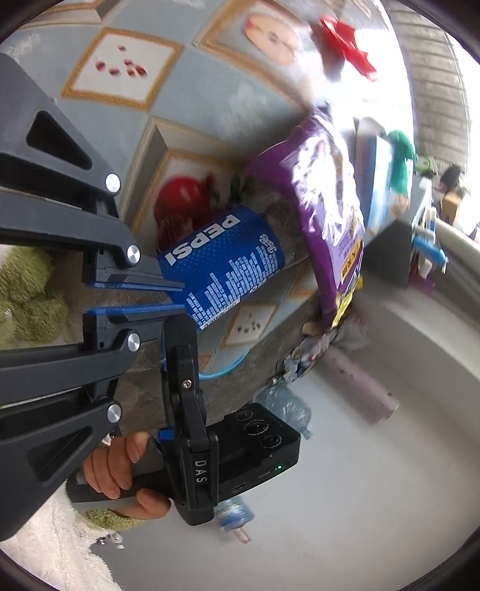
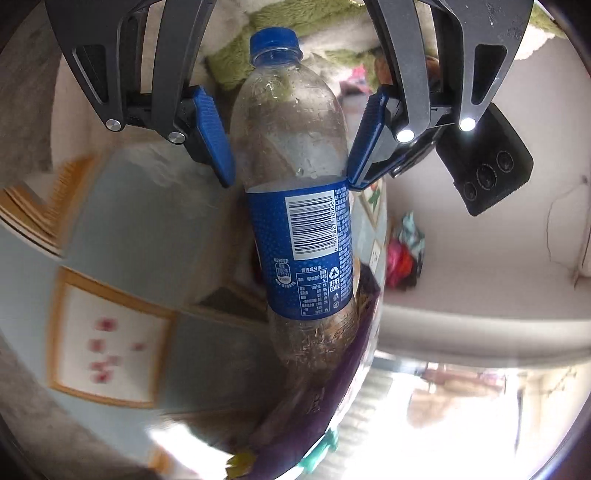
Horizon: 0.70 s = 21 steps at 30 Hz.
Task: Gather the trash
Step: 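Close the right tool around the clear Pepsi bottle's blue label, then lift the Pepsi bottle with the right tool while the left tool reaches toward the purple snack bag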
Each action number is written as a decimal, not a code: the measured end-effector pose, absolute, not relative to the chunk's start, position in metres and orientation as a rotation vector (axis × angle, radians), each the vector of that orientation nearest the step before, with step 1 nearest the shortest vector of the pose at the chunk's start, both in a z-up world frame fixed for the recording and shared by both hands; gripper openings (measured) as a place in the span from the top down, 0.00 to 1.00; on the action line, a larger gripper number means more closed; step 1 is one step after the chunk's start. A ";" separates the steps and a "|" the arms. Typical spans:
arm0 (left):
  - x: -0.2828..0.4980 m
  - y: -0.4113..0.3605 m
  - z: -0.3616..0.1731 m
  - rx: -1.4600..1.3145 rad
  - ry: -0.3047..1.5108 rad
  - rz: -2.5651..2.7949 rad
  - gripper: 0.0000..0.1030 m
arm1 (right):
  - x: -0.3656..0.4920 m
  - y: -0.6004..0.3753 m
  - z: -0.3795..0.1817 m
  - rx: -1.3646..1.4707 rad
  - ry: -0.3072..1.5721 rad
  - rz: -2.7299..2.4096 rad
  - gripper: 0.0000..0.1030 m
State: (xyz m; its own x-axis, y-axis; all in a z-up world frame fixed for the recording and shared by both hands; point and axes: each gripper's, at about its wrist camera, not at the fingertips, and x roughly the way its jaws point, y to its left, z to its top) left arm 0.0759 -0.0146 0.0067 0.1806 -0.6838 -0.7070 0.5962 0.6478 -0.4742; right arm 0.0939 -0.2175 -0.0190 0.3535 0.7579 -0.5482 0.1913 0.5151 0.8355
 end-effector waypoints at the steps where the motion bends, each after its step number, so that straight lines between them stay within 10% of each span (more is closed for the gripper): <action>1: 0.077 -0.020 0.006 -0.093 1.051 -0.913 0.95 | 0.090 -0.221 -0.018 1.004 1.175 0.448 0.42; 21: 0.081 0.010 0.018 -0.060 0.978 -0.849 0.95 | 0.148 -0.146 -0.005 0.593 1.183 0.294 0.44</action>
State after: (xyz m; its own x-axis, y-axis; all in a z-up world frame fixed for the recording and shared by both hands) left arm 0.0809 0.0099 0.0179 0.2724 -0.6559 -0.7040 0.6048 0.6857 -0.4049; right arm 0.1479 -0.1462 -0.0048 0.3642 0.5118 -0.7781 0.0883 0.8127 0.5759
